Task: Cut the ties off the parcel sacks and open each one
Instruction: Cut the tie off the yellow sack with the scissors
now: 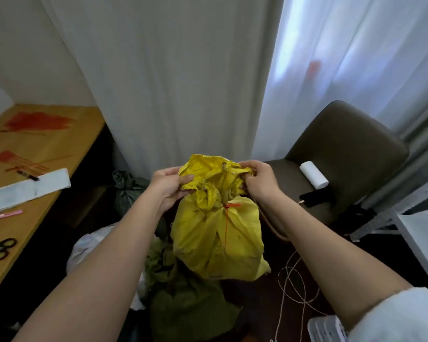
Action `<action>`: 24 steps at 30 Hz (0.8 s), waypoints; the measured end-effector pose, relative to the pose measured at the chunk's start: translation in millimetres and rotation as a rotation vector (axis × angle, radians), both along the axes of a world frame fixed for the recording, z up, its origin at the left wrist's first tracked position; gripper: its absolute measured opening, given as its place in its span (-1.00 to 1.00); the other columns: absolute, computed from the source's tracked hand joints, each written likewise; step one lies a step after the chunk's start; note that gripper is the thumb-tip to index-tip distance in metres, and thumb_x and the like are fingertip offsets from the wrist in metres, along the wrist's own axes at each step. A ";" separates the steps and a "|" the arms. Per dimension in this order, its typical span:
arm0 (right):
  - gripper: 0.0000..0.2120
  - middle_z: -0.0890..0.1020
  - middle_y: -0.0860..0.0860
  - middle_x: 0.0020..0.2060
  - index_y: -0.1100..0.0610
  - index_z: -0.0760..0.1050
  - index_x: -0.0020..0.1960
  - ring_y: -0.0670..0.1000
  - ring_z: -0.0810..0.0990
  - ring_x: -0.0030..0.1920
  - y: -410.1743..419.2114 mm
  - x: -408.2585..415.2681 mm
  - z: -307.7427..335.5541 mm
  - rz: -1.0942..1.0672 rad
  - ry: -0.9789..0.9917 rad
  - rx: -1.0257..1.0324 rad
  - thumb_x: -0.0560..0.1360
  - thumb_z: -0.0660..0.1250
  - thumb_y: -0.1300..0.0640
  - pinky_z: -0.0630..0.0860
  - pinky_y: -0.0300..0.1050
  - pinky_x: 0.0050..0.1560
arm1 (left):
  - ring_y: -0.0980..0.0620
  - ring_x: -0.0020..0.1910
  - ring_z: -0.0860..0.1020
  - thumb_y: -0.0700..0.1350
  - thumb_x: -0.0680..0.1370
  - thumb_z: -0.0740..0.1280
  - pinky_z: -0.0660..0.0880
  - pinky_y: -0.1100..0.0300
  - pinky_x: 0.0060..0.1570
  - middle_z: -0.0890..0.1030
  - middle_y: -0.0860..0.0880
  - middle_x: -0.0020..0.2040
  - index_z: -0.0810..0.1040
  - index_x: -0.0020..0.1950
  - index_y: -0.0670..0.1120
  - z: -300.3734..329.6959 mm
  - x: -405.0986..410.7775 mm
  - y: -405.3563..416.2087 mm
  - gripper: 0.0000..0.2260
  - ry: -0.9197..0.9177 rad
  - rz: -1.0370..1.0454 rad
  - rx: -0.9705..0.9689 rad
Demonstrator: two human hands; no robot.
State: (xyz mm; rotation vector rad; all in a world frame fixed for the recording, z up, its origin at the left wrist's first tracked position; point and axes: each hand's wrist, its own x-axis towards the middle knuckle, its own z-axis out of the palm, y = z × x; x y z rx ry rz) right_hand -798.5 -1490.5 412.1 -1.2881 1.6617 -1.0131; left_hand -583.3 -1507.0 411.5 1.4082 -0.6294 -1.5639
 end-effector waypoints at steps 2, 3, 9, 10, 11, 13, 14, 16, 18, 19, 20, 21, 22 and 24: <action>-0.69 0.64 0.02 -0.18 0.07 0.59 0.09 -0.16 0.60 -0.41 -25.3 -10.2 -4.5 0.077 -0.077 0.051 0.51 0.26 0.40 0.64 -0.18 -0.26 | -0.03 -0.34 0.67 -0.44 0.44 0.37 0.58 0.15 -0.44 0.66 -0.13 -0.18 0.57 -0.04 -0.15 -8.5 -5.7 -15.5 -0.78 0.019 0.069 0.014; -0.68 0.63 0.04 -0.20 0.09 0.58 0.13 -0.14 0.62 -0.39 -36.8 -13.3 -4.8 0.114 -0.123 0.069 0.48 0.31 0.41 0.64 -0.18 -0.25 | -0.03 -0.36 0.67 -0.46 0.44 0.36 0.57 0.15 -0.45 0.67 -0.11 -0.22 0.57 -0.05 -0.15 -12.0 -7.4 -21.6 -0.77 0.034 0.100 0.014; -0.52 0.66 0.09 -0.07 0.11 0.53 0.28 -0.10 0.68 -0.19 -91.6 -7.7 -8.4 0.347 -0.292 0.143 0.39 0.51 0.29 0.60 -0.24 -0.17 | -0.02 -0.41 0.65 -0.49 0.45 0.32 0.56 0.15 -0.50 0.65 -0.12 -0.21 0.57 -0.03 -0.12 -21.3 -6.1 -53.7 -0.71 0.054 0.216 0.024; -0.50 0.65 0.08 -0.03 0.09 0.52 0.30 -0.09 0.68 -0.15 -100.4 -5.2 -10.4 0.363 -0.291 0.139 0.39 0.53 0.24 0.62 -0.20 -0.12 | -0.03 -0.40 0.65 -0.49 0.45 0.32 0.57 0.14 -0.49 0.65 -0.12 -0.19 0.57 0.00 -0.12 -21.6 -3.6 -62.2 -0.70 0.044 0.215 0.014; -0.46 0.64 0.08 -0.01 0.07 0.49 0.32 -0.07 0.68 -0.10 -109.2 -2.6 -13.1 0.362 -0.280 0.133 0.38 0.55 0.19 0.64 -0.13 -0.06 | -0.04 -0.37 0.65 -0.49 0.45 0.32 0.58 0.13 -0.48 0.65 -0.12 -0.18 0.57 0.03 -0.13 -21.7 -0.8 -71.1 -0.69 0.030 0.208 0.005; -0.34 0.63 0.12 0.02 0.04 0.41 0.40 0.02 0.67 0.00 -124.1 3.9 -20.6 0.340 -0.235 0.129 0.35 0.56 0.11 0.62 -0.07 0.05 | -0.04 -0.34 0.66 -0.48 0.45 0.32 0.58 0.13 -0.46 0.65 -0.12 -0.17 0.58 0.06 -0.14 -24.3 3.9 -82.7 -0.69 0.019 0.205 -0.004; -0.29 0.63 0.14 0.05 0.05 0.37 0.43 0.05 0.65 0.04 -131.2 7.7 -24.3 0.329 -0.209 0.129 0.35 0.57 0.07 0.61 -0.11 0.06 | -0.02 -0.35 0.66 -0.47 0.46 0.32 0.57 0.15 -0.46 0.66 -0.12 -0.18 0.58 0.05 -0.15 -27.1 5.6 -86.3 -0.71 0.024 0.210 -0.002; -0.31 0.61 0.07 0.09 0.10 0.41 0.41 0.03 0.64 0.08 -145.9 12.6 -32.4 0.314 -0.166 0.132 0.35 0.56 0.01 0.60 -0.23 -0.07 | 0.00 -0.38 0.66 -0.42 0.49 0.32 0.57 0.16 -0.46 0.67 -0.12 -0.23 0.58 0.04 -0.18 -31.8 8.8 -94.1 -0.80 0.038 0.212 0.017; -0.46 0.66 0.02 0.05 0.16 0.54 0.28 0.00 0.66 0.05 -165.0 16.6 -40.4 0.333 -0.158 0.136 0.36 0.56 0.00 0.63 -0.22 -0.11 | 0.01 -0.39 0.66 -0.33 0.52 0.34 0.58 0.14 -0.45 0.68 -0.12 -0.30 0.58 0.03 -0.22 -35.0 14.0 -107.2 -0.89 0.051 0.214 0.034; -0.54 0.68 0.03 0.03 0.14 0.60 0.21 0.00 0.67 0.03 -176.5 18.8 -44.2 0.342 -0.150 0.141 0.37 0.55 0.00 0.64 -0.15 -0.04 | 0.00 -0.39 0.66 -0.28 0.53 0.35 0.58 0.13 -0.45 0.68 -0.12 -0.32 0.58 0.01 -0.23 -36.1 16.8 -116.3 -0.92 0.052 0.217 0.038; -0.64 0.69 0.05 0.01 0.09 0.64 0.11 0.00 0.68 0.01 -189.0 20.9 -47.8 0.350 -0.134 0.148 0.37 0.55 0.00 0.64 -0.09 0.01 | -0.01 -0.39 0.66 -0.23 0.54 0.36 0.58 0.12 -0.44 0.68 -0.12 -0.33 0.58 -0.02 -0.23 -37.4 19.1 -126.6 -0.93 0.049 0.223 0.041; -0.75 0.70 0.06 -0.03 0.03 0.65 0.01 -0.01 0.69 -0.04 -202.6 23.1 -51.5 0.359 -0.122 0.157 0.37 0.55 0.00 0.64 -0.06 0.01 | -0.02 -0.37 0.67 -0.19 0.54 0.37 0.59 0.11 -0.44 0.68 -0.13 -0.32 0.58 -0.05 -0.23 -39.6 21.0 -137.4 -0.90 0.045 0.232 0.046; -0.82 0.71 0.07 -0.06 -0.01 0.65 -0.06 -0.01 0.70 -0.09 -217.1 25.8 -55.6 0.371 -0.118 0.170 0.38 0.55 0.00 0.65 -0.06 -0.02 | -0.03 -0.36 0.67 -0.16 0.55 0.36 0.58 0.11 -0.43 0.68 -0.14 -0.31 0.59 -0.06 -0.22 -43.6 22.5 -148.5 -0.88 0.042 0.244 0.055; -0.82 0.72 0.08 -0.11 0.04 0.67 -0.06 -0.02 0.70 -0.16 -249.6 33.8 -66.0 0.417 -0.104 0.223 0.38 0.55 0.00 0.66 -0.06 -0.07 | -0.04 -0.36 0.67 -0.12 0.57 0.34 0.59 0.10 -0.43 0.68 -0.13 -0.30 0.59 -0.06 -0.20 -55.1 26.1 -169.8 -0.86 0.033 0.283 0.093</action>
